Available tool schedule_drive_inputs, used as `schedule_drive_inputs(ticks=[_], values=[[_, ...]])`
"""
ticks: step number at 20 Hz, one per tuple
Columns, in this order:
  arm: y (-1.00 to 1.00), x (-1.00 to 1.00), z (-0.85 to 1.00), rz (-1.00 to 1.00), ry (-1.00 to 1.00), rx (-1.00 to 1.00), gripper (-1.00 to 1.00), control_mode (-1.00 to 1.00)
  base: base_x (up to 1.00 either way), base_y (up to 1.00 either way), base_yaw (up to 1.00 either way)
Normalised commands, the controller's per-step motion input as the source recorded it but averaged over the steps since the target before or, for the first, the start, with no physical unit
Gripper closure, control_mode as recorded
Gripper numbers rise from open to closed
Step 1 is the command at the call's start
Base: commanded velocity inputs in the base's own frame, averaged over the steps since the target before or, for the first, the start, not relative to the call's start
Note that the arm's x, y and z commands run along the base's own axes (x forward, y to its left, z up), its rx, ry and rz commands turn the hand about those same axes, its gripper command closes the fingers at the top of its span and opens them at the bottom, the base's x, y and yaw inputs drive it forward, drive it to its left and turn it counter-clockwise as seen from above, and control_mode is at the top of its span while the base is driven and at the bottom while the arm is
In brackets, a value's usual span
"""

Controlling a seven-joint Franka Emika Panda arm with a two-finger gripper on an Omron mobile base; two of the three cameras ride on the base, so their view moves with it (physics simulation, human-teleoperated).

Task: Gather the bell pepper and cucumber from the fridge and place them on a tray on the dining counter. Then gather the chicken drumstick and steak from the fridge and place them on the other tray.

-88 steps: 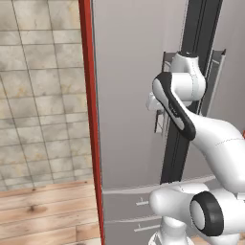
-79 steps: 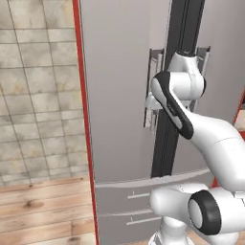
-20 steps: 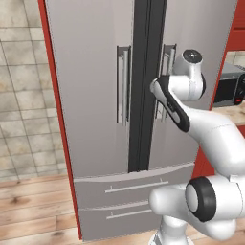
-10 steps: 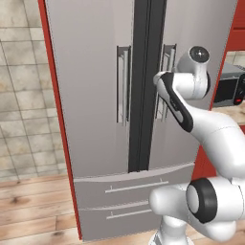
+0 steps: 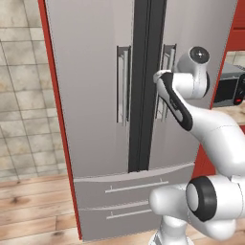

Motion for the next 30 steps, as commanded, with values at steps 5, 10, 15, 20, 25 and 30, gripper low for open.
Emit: schedule_drive_inputs(ticks=[5,10,15,20,25,30], values=[[0.00,0.04,0.01,0.00,0.00,0.00,-1.00,-1.00,0.00,0.00,0.00],[0.00,0.14,0.00,0.00,0.00,0.00,-1.00,-1.00,0.00,0.00,0.00],[0.00,0.26,-0.01,0.00,0.00,0.00,-1.00,-1.00,0.00,0.00,0.00],[0.00,0.27,-0.08,0.00,0.00,0.00,-1.00,-1.00,0.00,0.00,0.00],[-0.01,0.22,-0.07,0.00,0.00,0.00,-1.00,-1.00,0.00,0.00,0.00],[-0.02,0.22,-0.07,0.00,0.00,0.00,-1.00,-1.00,0.00,0.00,0.00]])
